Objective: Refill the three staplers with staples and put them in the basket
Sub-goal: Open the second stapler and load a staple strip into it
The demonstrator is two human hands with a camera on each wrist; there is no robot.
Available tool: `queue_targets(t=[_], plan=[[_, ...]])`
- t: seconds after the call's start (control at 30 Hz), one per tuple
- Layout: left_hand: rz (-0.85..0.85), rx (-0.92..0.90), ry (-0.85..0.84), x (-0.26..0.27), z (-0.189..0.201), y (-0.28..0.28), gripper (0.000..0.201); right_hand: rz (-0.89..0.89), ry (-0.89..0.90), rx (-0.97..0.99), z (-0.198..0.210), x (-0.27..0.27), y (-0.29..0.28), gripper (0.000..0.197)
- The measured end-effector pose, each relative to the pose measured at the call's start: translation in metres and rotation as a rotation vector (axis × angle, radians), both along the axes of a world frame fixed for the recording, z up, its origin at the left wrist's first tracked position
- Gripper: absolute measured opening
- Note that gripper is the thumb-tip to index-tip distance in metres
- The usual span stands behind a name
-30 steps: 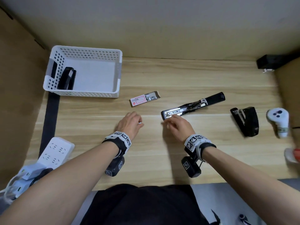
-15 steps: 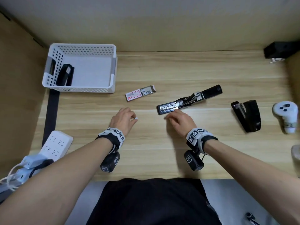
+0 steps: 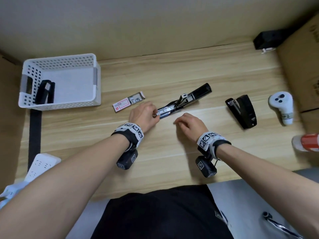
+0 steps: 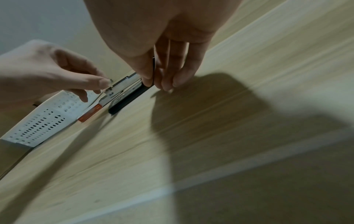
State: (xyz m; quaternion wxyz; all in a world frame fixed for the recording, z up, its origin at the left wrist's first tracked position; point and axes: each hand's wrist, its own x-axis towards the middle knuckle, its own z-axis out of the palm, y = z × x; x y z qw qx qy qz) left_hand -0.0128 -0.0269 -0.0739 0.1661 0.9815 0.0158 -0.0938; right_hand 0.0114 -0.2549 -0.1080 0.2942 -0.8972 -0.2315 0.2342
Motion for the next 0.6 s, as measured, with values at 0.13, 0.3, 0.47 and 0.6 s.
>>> queue_targets(t=[0.13,0.3,0.47,0.6], plan=[[0.02,0.017,0.025,0.011,-0.004,-0.01,0.012,-0.036,0.002,-0.017,-0.004,0.0,-0.016,0.024],[0.015,-0.004,0.046,0.014,-0.007,-0.009,0.011,-0.068,0.003,0.01,-0.01,-0.001,-0.02,0.023],[-0.011,-0.039,0.064,0.02,-0.009,-0.006,0.013,-0.069,-0.008,0.024,-0.011,-0.001,-0.014,0.022],[-0.056,-0.047,0.083,0.022,-0.008,-0.006,0.011,-0.069,-0.009,0.026,-0.012,0.0,-0.01,0.022]])
